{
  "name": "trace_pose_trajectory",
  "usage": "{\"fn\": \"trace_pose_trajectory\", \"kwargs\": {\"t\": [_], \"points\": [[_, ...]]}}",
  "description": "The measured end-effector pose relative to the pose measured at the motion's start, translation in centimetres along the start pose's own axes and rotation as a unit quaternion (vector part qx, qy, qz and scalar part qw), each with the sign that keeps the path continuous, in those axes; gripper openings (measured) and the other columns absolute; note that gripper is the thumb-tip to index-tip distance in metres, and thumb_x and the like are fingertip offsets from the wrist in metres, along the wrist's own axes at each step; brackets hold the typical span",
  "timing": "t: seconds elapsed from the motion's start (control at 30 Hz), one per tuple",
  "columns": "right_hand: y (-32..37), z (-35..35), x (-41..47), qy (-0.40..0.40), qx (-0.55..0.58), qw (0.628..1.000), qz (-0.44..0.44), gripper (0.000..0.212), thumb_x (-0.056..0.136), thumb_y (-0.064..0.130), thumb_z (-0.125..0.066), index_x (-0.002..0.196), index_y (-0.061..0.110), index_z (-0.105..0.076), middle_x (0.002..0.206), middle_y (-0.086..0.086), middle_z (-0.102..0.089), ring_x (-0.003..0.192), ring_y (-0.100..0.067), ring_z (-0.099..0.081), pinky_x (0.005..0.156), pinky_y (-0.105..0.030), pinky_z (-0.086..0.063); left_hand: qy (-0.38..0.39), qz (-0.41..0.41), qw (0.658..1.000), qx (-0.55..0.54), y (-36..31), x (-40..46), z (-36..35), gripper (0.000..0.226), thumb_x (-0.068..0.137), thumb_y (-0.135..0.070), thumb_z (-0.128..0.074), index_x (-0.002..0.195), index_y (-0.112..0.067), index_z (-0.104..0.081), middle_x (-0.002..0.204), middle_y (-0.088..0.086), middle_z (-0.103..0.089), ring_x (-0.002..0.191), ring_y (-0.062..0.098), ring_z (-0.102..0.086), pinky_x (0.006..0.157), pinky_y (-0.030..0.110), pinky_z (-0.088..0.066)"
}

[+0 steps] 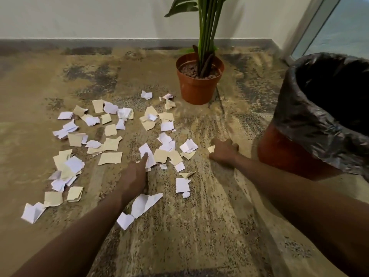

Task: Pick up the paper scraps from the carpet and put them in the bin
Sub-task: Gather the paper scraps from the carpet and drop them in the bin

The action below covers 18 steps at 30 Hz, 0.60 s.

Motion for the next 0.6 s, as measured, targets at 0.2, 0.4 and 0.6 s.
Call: {"fn": "trace_pose_trajectory", "kwargs": {"t": [0.2,0.4,0.6], "points": [[0.5,1.7,0.9,-0.114,0.011,0.993,0.015,0.033,0.085,0.020,-0.075,0.115,0.010,-0.065,0.127,-0.017,-0.054,0.124,-0.037,-0.042,0.099,-0.041,-0.038,0.000,0.018,1.000,0.008,-0.1,0.4,0.2,0.090,0.081,0.013,-0.051,0.157,-0.017,-0.013,0.116,0.026,-0.063,0.099,0.038,-0.063,0.078,0.042,-0.051],[-1.4,2.9,1.7,-0.101,0.109,0.989,-0.001,0.024,0.076,0.011,-0.081,0.096,0.001,-0.074,0.100,-0.014,-0.073,0.102,-0.028,-0.066,0.090,-0.041,-0.054,-0.006,0.020,1.000,-0.009,-0.1,0.3,0.4,0.087,0.082,0.012,-0.050,0.156,-0.016,-0.015,0.118,0.028,-0.062,0.102,0.040,-0.061,0.080,0.041,-0.049],[-1.5,2.6,1.7,-0.085,0.183,0.979,-0.002,0.033,0.065,0.019,-0.090,0.082,0.004,-0.066,0.096,-0.013,-0.072,0.095,-0.025,-0.064,0.082,-0.035,-0.049,-0.018,0.018,1.000,-0.006,0.0,0.2,0.6,0.080,0.086,0.010,-0.048,0.156,-0.014,-0.018,0.121,0.029,-0.060,0.105,0.041,-0.060,0.082,0.040,-0.047]]}}
Point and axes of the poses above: each hand's wrist, its own x-axis towards the middle knuckle, its own z-axis out of the back of the hand, y = z × x, the point moved 9 cm from there along x, towards the middle knuckle
